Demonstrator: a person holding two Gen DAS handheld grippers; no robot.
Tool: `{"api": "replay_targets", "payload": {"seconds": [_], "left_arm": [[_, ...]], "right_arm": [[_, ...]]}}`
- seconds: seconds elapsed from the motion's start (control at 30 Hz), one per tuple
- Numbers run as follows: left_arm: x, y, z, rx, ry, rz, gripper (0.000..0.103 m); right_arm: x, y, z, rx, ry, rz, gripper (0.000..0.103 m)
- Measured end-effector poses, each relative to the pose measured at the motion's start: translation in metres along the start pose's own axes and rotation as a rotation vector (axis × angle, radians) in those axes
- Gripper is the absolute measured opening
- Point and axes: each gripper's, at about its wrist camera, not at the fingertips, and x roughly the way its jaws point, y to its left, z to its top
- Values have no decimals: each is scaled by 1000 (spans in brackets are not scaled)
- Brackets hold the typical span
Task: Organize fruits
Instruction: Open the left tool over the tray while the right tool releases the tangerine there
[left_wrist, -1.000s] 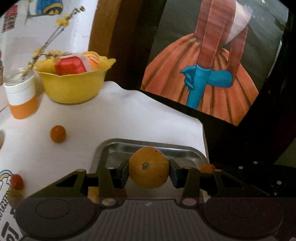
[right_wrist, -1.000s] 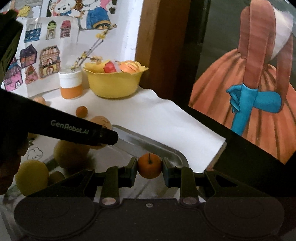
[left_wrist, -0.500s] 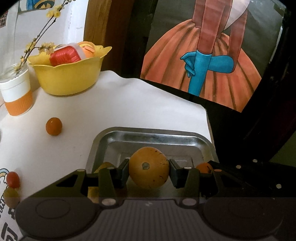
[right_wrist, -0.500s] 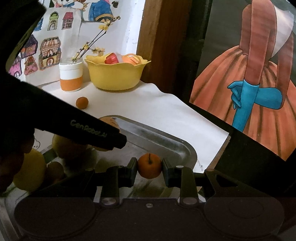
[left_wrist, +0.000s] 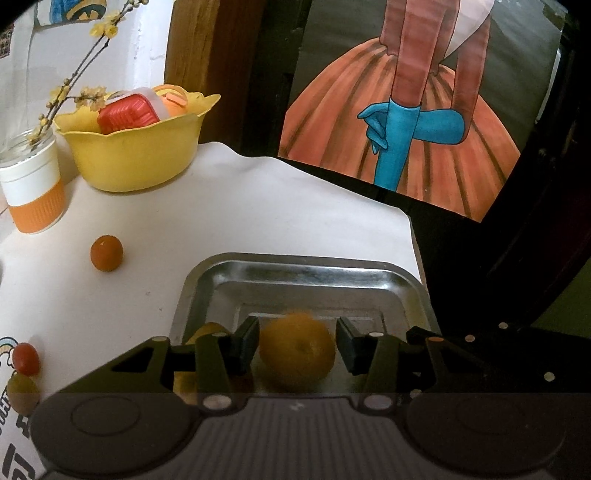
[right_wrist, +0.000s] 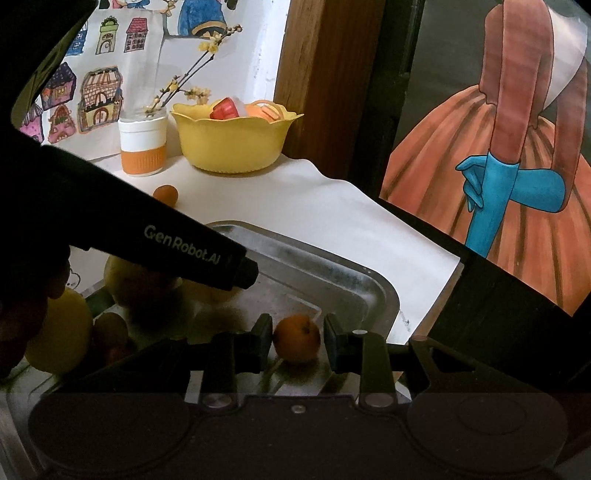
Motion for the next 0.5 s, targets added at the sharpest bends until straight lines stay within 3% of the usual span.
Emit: {"api": "replay_targets", "payload": {"seconds": [0.17,0.5], "left_arm": [[-3,2,0,-10,-2,-5,53],[-35,2,-2,-13,-62,24,75]], "right_arm": [[-2,0,-1,2,-3,-3,40],[-32,1,0,34,-61,-25,69]]}}
